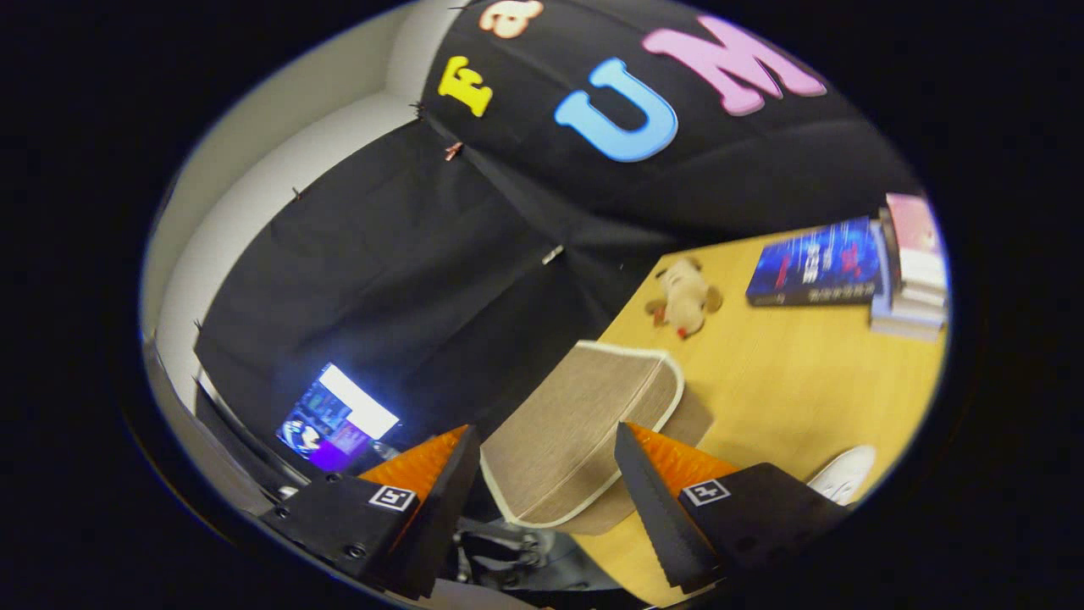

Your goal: Open the storage box then place both shoes into the box .Put the left shoe in first, then the right shoe, with the right side of both shoes facing outward in a uniform manner.

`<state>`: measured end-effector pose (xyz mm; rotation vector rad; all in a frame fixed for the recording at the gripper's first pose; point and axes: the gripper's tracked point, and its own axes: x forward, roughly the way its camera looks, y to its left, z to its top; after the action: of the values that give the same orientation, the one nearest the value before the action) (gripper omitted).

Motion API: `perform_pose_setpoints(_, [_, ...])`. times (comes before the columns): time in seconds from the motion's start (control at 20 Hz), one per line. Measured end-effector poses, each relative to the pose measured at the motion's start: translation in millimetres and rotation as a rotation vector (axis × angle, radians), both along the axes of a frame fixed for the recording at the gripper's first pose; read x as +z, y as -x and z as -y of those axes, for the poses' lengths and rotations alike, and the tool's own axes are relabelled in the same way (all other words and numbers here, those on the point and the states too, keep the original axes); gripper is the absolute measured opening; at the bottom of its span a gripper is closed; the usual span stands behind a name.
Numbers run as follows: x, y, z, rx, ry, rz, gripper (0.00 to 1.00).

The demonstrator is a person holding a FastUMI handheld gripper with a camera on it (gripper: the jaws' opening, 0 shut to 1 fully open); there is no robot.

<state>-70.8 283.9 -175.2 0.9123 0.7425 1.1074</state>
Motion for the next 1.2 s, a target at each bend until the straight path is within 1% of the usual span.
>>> perform_pose_setpoints(0.05, [-16,5,-10,0.043,-0.031,-0.091,0.98])
perform_pose_setpoints(0.2, [-56,17,-25,0.118,-0.111,-0.314,0.98])
perform_pose_setpoints(0.3, [-77,22,-36,0.144,-0.142,-0.398,0.98])
perform_pose_setpoints(0.4, [-87,22,-45,0.153,-0.202,-0.463,0.97])
perform_pose_setpoints(0.65, [-88,16,-50,0.162,-0.358,-0.512,0.97])
perform_pose_setpoints(1.0, [-92,18,-60,0.201,-0.479,-0.568,0.95])
perform_pose_setpoints(1.05, [-85,15,-58,0.206,-0.521,-0.578,0.95])
perform_pose_setpoints(1.1, [-82,12,-57,0.207,-0.552,-0.599,0.82])
perform_pose_setpoints(1.15, [-80,13,-57,0.215,-0.572,-0.614,0.76])
perform_pose_setpoints(1.2, [-87,13,-60,0.216,-0.553,-0.616,0.72])
